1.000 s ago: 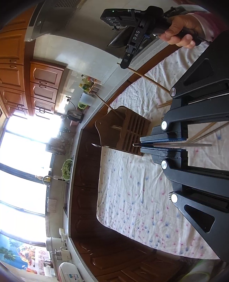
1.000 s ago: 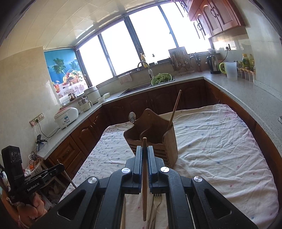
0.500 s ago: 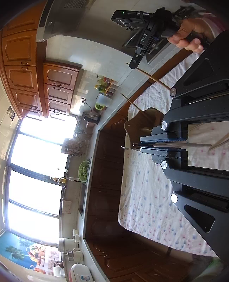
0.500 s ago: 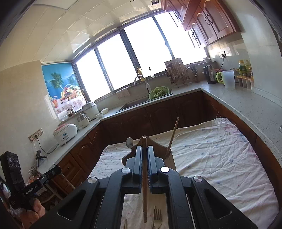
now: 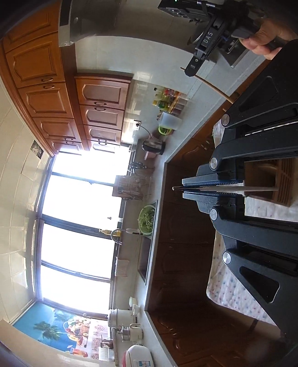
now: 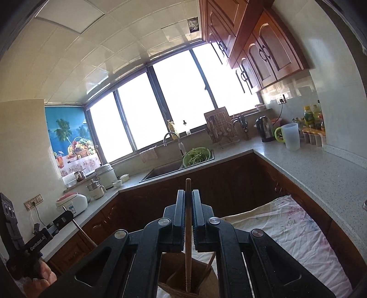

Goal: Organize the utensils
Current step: 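Lift and carry both held utensils over the wooden holder, then open the left tool over the holder while the right tool releases its chopsticks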

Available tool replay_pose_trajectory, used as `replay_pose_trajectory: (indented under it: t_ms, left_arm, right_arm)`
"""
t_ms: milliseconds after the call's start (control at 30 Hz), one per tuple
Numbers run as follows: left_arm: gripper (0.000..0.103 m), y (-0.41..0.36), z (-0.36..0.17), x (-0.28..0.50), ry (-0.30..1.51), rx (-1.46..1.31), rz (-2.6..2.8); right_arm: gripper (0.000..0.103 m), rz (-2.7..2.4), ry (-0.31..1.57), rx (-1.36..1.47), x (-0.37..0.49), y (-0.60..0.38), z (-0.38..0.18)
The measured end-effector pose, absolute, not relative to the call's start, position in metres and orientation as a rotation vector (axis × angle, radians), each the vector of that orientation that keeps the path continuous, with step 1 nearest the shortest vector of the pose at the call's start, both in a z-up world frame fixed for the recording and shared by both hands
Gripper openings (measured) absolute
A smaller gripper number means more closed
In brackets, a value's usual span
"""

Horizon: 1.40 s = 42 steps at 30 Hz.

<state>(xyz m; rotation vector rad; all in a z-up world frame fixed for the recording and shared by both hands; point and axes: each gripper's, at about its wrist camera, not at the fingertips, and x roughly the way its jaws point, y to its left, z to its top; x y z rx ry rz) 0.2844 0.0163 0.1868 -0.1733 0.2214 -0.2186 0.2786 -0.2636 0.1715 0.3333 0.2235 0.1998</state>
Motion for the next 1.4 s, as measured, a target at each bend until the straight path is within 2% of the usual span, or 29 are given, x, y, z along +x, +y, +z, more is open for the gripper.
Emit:
replay_pose_trajectory:
  t_ms: [233, 600, 1000, 1133, 1167, 1200, 1233, 1300, 1333, 1367, 1400]
  left_arm:
    - [0.003, 0.005, 0.148, 0.328, 0.278, -0.215, -0.194]
    - [0.003, -0.004, 0.089, 0.346, 0.407, -0.221, -0.176]
    - [0.004, -0.004, 0.087, 0.348, 0.416, -0.197, -0.174]
    - [0.007, -0.001, 0.089, 0.349, 0.44, -0.208, -0.204]
    - [0.01, 0.0, 0.09, 0.347, 0.441, -0.207, -0.205]
    - [0.016, 0.001, 0.09, 0.345, 0.438, -0.205, -0.204]
    - [0.028, 0.001, 0.091, 0.343, 0.437, -0.203, -0.199]
    - [0.043, 0.004, 0.09, 0.336, 0.429, -0.21, -0.19]
    - [0.046, 0.006, 0.09, 0.333, 0.429, -0.214, -0.187]
    - [0.05, 0.008, 0.089, 0.331, 0.438, -0.217, -0.182]
    - [0.059, 0.01, 0.088, 0.328, 0.449, -0.222, -0.176]
  right_arm:
    - [0.005, 0.168, 0.239, 0.333, 0.299, -0.261, 0.136]
    - [0.005, 0.162, 0.338, 0.358, 0.31, -0.257, 0.08]
    - [0.006, 0.163, 0.376, 0.347, 0.314, -0.254, 0.077]
    - [0.017, 0.179, 0.394, 0.347, 0.316, -0.255, 0.076]
    - [0.031, 0.183, 0.39, 0.348, 0.314, -0.255, 0.077]
    - [0.047, 0.183, 0.382, 0.351, 0.311, -0.256, 0.078]
    - [0.051, 0.185, 0.371, 0.357, 0.307, -0.258, 0.08]
    - [0.053, 0.19, 0.35, 0.371, 0.299, -0.261, 0.084]
    - [0.054, 0.193, 0.345, 0.378, 0.296, -0.263, 0.085]
    - [0.062, 0.202, 0.338, 0.385, 0.292, -0.265, 0.087]
    - [0.072, 0.205, 0.331, 0.391, 0.288, -0.267, 0.088]
